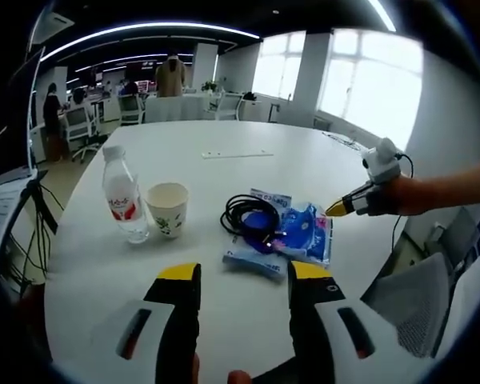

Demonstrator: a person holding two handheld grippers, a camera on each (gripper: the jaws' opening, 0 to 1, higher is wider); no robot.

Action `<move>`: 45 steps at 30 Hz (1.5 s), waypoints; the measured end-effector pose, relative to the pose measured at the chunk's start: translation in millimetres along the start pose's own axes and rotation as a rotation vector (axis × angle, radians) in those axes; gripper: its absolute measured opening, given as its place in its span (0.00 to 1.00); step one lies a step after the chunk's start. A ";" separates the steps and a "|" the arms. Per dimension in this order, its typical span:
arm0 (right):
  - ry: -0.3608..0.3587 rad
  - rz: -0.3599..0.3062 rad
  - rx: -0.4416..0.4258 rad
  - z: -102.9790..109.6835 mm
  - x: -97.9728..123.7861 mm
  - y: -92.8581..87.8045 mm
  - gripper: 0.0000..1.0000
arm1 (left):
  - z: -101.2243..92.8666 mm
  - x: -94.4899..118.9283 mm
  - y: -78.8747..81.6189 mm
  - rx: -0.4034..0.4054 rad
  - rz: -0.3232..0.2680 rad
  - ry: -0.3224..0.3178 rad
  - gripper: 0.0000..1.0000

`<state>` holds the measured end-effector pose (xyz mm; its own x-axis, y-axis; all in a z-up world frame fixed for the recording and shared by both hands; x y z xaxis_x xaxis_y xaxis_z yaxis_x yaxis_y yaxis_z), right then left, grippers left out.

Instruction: Arrange the tabletop items into an orderly group along one side of the table until the central work area is clear of visible clutter.

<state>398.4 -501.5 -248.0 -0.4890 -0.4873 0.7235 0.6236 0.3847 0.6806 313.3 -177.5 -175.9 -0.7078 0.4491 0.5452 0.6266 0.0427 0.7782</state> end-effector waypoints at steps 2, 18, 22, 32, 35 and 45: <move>-0.008 -0.003 -0.012 -1.1 3.0 -3.0 0.00 | -0.5 -0.5 -1.3 0.003 0.003 -0.004 0.43; -0.008 0.020 -0.036 7.6 10.4 -30.0 0.00 | -2.4 -3.0 -3.3 0.008 0.007 -0.012 0.43; -0.006 0.023 -0.036 7.9 10.0 -30.1 0.00 | -1.4 -3.2 -3.2 0.011 0.006 -0.011 0.43; 0.001 0.043 -0.027 11.1 11.3 -38.0 0.00 | 1.4 -3.4 -5.0 0.019 0.007 -0.006 0.43; 0.006 0.052 -0.024 13.0 12.3 -39.9 0.02 | 1.3 -3.8 -5.8 0.020 0.008 -0.008 0.43; 0.015 0.053 -0.006 13.4 7.4 -33.7 0.14 | 1.3 -4.0 -6.1 0.022 0.007 -0.009 0.43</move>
<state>365.6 -507.5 -264.1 -0.4462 -0.4784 0.7564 0.6518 0.4054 0.6409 312.8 -178.4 -183.2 -0.7004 0.4576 0.5477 0.6386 0.0590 0.7673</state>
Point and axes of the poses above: the point that each gripper's makers call its tool centre point, and the gripper's own axes: x roughly backward along the fingers, z roughly to its left, y roughly out of its top, the point moved 7 cm from there along x, roughly backward along the fingers, and after that the axes turned 10 degrees about x, right-handed, at the moved point
